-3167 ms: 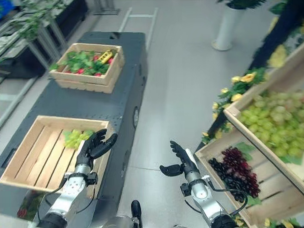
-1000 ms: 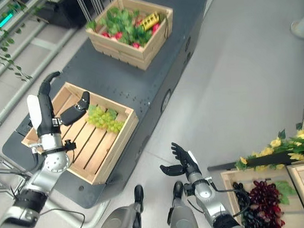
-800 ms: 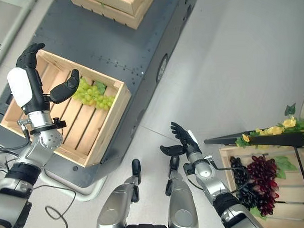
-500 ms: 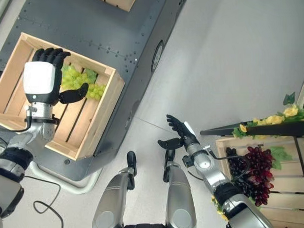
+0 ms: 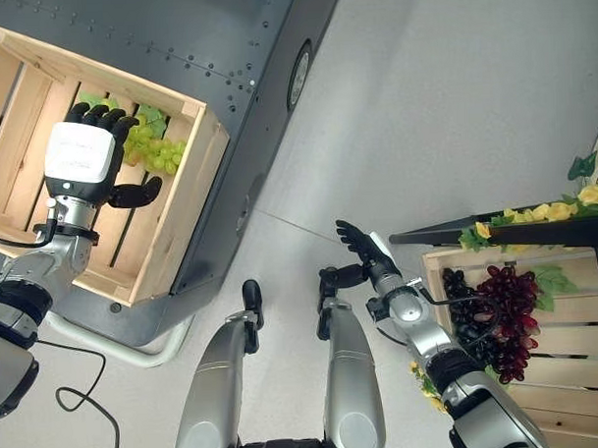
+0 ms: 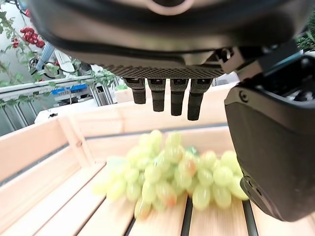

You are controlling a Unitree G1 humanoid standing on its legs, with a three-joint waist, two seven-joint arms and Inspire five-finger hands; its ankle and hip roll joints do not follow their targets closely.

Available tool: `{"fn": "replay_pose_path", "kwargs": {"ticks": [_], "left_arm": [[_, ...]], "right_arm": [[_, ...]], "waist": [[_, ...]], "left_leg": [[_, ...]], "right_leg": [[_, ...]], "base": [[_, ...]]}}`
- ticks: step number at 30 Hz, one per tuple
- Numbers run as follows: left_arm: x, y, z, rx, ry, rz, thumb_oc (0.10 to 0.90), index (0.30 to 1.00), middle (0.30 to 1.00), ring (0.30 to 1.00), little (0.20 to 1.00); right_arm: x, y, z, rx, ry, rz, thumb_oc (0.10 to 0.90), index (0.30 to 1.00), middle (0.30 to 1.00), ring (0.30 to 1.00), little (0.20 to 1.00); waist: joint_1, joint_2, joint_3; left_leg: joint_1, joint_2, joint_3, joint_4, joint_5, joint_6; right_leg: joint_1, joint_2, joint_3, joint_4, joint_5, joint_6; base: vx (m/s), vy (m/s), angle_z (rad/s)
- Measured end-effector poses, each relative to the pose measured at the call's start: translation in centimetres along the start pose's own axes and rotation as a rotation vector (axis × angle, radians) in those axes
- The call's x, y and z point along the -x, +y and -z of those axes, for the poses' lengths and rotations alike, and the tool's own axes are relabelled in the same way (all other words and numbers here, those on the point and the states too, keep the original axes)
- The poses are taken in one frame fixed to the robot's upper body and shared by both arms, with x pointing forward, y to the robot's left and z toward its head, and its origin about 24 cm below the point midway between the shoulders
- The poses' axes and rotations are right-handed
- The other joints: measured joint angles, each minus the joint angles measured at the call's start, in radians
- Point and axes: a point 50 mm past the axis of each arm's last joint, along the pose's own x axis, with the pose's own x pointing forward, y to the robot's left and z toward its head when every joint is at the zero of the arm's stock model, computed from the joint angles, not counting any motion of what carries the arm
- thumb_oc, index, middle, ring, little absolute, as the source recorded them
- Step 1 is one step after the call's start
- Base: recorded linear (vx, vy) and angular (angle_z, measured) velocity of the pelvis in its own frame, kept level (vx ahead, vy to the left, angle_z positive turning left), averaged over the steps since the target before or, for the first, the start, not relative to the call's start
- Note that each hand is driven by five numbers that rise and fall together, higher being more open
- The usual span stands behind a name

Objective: Pick up the fruits from the basket on one side to the basket on the other side

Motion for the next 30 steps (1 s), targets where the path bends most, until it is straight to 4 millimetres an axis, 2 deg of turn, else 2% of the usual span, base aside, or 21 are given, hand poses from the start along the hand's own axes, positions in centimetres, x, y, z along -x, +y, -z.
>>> {"fn": "replay_pose_path", "kwargs": {"ticks": [5, 10, 13, 15, 22, 25, 30], "left_arm": [[-0.4, 0.3, 0.4, -0.011, 0.013, -0.003, 0.8, 0.9, 0.9, 0.9, 0.9], [-1.9, 1.7, 0.5, -0.033, 0.025, -0.046, 0.8, 0.9, 0.9, 0.9, 0.9], [-2.9, 2.5, 0.9, -0.113, 0.01, -0.027, 0.8, 0.9, 0.9, 0.9, 0.9], [-3.8, 3.7, 1.5, -0.168, 0.013, -0.035, 0.8, 0.9, 0.9, 0.9, 0.9], [-5.5, 5.1, 1.1, -0.294, -0.057, -0.002, 0.8, 0.9, 0.9, 0.9, 0.9], [-6.1, 5.8, 1.3, -0.376, -0.094, 0.047, 0.8, 0.9, 0.9, 0.9, 0.9], [-7.9, 7.9, 1.1, -0.397, -0.123, 0.13, 0.8, 0.9, 0.9, 0.9, 0.9]], "right_arm": [[-0.7, -0.2, -1.1, 0.005, -0.032, 0.003, 0.8, 0.9, 0.9, 0.9, 0.9], [-0.8, -0.1, -1.3, 0.004, -0.033, 0.002, 0.8, 0.9, 0.9, 0.9, 0.9], [-0.7, 0.2, -1.1, -0.001, -0.028, -0.006, 0.8, 0.9, 0.9, 0.9, 0.9], [-0.9, 0.4, -1.3, -0.006, -0.033, -0.011, 0.8, 0.9, 0.9, 0.9, 0.9], [-0.9, 0.6, -1.3, -0.007, -0.033, -0.014, 0.8, 0.9, 0.9, 0.9, 0.9], [-1.1, 0.6, -1.6, -0.005, -0.041, -0.015, 0.8, 0.9, 0.9, 0.9, 0.9], [-1.6, 0.6, -2.7, 0.013, -0.071, -0.024, 0.8, 0.9, 0.9, 0.9, 0.9]], "waist": [[0.0, -0.016, 0.0], [-0.006, -0.044, 0.0], [-0.007, -0.065, -0.001], [-0.025, -0.083, -0.001], [-0.041, -0.104, -0.002], [-0.039, -0.105, -0.002], [-0.034, -0.108, -0.003]], "left_leg": [[-0.017, 0.0, 0.002, 0.016, -0.006, 0.005], [-0.064, 0.004, -0.002, 0.055, -0.018, 0.01], [-0.09, 0.016, -0.001, 0.084, -0.033, 0.013], [-0.122, 0.019, 0.003, 0.101, -0.037, 0.018], [-0.156, 0.027, 0.017, 0.127, -0.054, 0.027], [-0.162, 0.029, 0.014, 0.132, -0.055, 0.027], [-0.199, 0.03, 0.013, 0.146, -0.059, 0.03]], "right_leg": [[-0.012, 0.0, 0.002, 0.008, 0.001, 0.002], [-0.044, 0.004, 0.002, 0.017, 0.005, 0.007], [-0.058, 0.01, 0.002, 0.019, 0.006, 0.009], [-0.083, 0.01, 0.001, 0.023, 0.009, 0.012], [-0.107, 0.012, 0.005, 0.025, 0.012, 0.017], [-0.109, 0.014, 0.003, 0.025, 0.012, 0.018], [-0.14, 0.013, 0.002, 0.027, 0.008, 0.022]], "base": [[-0.01, 0.043, 0.0], [-0.01, 0.024, 0.0], [-0.01, 0.025, -0.07], [-0.01, 0.013, 0.02], [0.0, 0.022, -0.02], [0.0, 0.024, 0.01], [0.0, 0.04, 0.01]]}}
